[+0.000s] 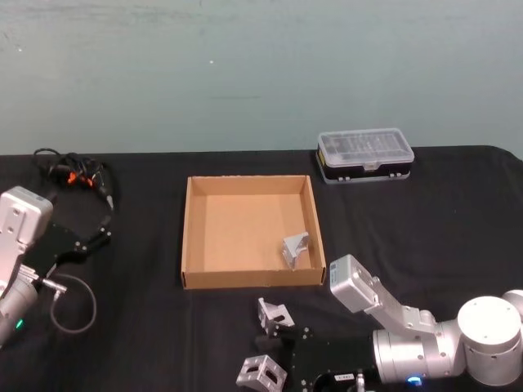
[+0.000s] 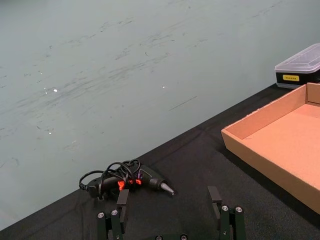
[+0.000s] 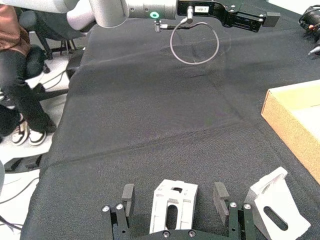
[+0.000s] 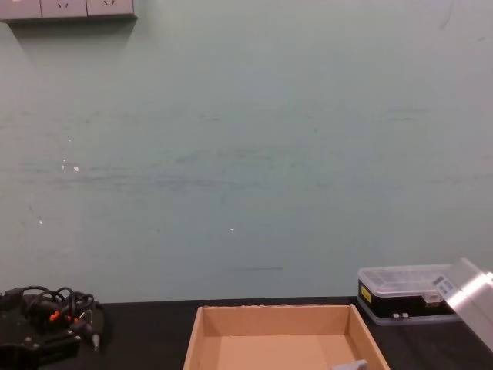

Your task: Use one hand to pick up the angle iron from the table and place it into the box.

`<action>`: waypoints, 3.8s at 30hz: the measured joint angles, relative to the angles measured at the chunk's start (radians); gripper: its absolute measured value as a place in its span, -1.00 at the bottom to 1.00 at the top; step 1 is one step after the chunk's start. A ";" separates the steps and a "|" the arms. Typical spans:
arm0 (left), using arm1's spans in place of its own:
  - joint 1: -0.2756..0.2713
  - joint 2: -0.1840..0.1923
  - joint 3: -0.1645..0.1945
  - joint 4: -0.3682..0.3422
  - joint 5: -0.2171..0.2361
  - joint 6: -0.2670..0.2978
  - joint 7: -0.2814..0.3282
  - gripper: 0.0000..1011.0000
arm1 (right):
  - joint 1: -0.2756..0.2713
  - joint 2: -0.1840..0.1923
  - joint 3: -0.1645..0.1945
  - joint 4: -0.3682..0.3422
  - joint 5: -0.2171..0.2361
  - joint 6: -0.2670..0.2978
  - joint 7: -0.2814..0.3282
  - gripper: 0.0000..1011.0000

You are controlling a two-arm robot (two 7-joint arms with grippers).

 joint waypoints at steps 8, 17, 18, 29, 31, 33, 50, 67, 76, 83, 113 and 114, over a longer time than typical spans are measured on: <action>0.000 0.000 0.000 0.000 0.000 0.000 0.000 0.98 | -0.001 0.000 0.001 0.000 0.001 -0.001 -0.001 0.75; 0.000 0.000 0.000 0.000 0.000 0.000 0.000 0.98 | -0.001 0.000 0.002 -0.001 0.002 -0.001 -0.001 0.29; 0.000 0.000 0.000 0.000 0.000 0.000 0.000 0.98 | -0.001 0.000 0.002 -0.001 0.002 -0.001 -0.001 0.18; 0.000 0.000 0.000 0.000 0.000 0.000 0.000 0.98 | -0.001 0.000 0.002 -0.001 0.002 -0.001 -0.001 -0.03; 0.000 0.000 0.000 0.000 0.000 0.000 0.000 0.98 | -0.001 0.000 0.002 -0.001 0.003 -0.001 -0.001 -0.03; 0.000 0.000 0.000 0.000 0.000 0.000 0.000 0.98 | -0.001 0.000 0.002 -0.001 0.002 -0.001 -0.001 -0.03; 0.000 0.000 0.000 0.000 0.000 0.000 0.000 0.98 | -0.022 0.002 0.081 -0.030 0.114 -0.058 -0.003 -0.03; 0.000 0.000 0.000 0.000 0.000 0.000 0.000 0.98 | 0.060 -0.104 0.154 0.111 0.139 -0.103 -0.090 -0.03; 0.000 0.000 0.000 0.000 0.000 0.000 0.000 0.98 | 0.131 -0.177 0.160 0.238 0.119 -0.087 -0.114 -0.03; 0.000 0.000 0.000 0.000 0.000 0.000 0.000 0.98 | 0.170 -0.218 0.158 0.318 0.091 -0.071 -0.132 -0.03; 0.000 0.000 0.000 0.000 0.000 0.000 0.000 0.98 | 0.195 -0.251 0.154 0.377 0.044 -0.063 -0.152 0.07; 0.000 0.000 0.000 0.000 0.000 0.000 0.000 0.98 | 0.195 -0.251 0.154 0.377 0.044 -0.063 -0.152 0.15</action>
